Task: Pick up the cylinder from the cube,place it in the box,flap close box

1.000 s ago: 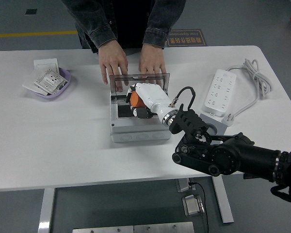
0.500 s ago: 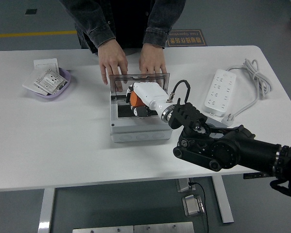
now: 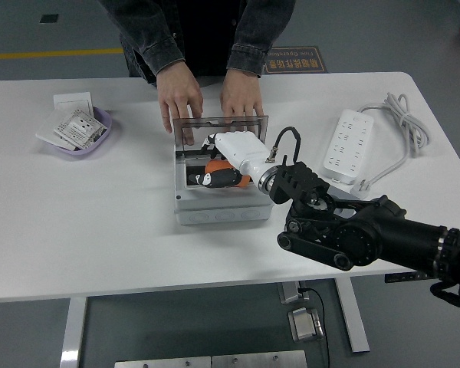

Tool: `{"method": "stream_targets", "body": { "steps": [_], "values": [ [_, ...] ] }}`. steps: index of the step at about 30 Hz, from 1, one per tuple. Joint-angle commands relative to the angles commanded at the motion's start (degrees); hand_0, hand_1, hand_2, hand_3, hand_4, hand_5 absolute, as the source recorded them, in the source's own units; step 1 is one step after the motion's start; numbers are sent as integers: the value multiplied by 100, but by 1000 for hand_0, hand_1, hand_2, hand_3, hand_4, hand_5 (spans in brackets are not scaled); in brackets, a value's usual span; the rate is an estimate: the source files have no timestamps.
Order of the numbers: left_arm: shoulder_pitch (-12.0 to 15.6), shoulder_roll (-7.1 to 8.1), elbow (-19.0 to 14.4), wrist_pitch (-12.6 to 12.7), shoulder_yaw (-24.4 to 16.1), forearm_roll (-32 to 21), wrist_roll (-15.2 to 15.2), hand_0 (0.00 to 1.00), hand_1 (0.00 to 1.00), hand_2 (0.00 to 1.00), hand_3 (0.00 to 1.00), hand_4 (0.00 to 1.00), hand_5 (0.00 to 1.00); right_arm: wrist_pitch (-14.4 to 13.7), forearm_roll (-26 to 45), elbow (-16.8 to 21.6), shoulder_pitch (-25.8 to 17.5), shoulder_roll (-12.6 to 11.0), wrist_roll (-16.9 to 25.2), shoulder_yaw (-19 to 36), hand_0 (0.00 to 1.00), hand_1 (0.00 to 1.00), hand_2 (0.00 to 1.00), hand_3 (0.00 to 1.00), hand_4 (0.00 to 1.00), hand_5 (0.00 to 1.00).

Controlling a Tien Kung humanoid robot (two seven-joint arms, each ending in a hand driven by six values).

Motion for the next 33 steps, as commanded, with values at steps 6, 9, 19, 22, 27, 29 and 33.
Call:
{"method": "stream_targets", "body": {
  "steps": [6, 9, 19, 22, 27, 29, 33],
  "values": [
    [-11, -8, 0, 1, 108, -98, -25, 594, 633, 562, 580, 489, 328, -51, -30, 47, -28, -43, 17, 54, 377, 577, 619, 696, 998, 720],
    [-4, -20, 0, -4, 139, -121, -26, 594, 631, 560, 580, 487, 322, -37, -128, 219, -88, -144, -17, 215, 392, 548, 610, 688, 998, 743],
    [46, -54, 0, -2, 105, -93, -9, 594, 630, 560, 580, 487, 319, 278, -572, 1512, -647, -1049, -353, 1280, 392, 518, 604, 681, 998, 748],
    [59, -62, 0, -2, 74, -64, -1, 594, 629, 559, 579, 485, 318, 387, -667, 1989, -833, -1310, -444, 1648, 376, 516, 603, 677, 998, 762],
    [75, -64, 0, -7, 33, -13, 12, 593, 626, 559, 579, 483, 315, 497, -752, 2676, -938, -1505, -525, 2205, 367, 512, 601, 674, 998, 773],
    [76, -60, 0, -7, 25, -3, 14, 593, 626, 559, 579, 483, 315, 513, -757, 2856, -924, -1505, -530, 2343, 367, 512, 601, 674, 998, 773],
    [76, -60, 0, -6, 57, -37, 8, 593, 625, 559, 578, 482, 312, 533, -706, 2758, -852, -1436, -514, 2464, 364, 503, 596, 666, 998, 779]
  ]
}}
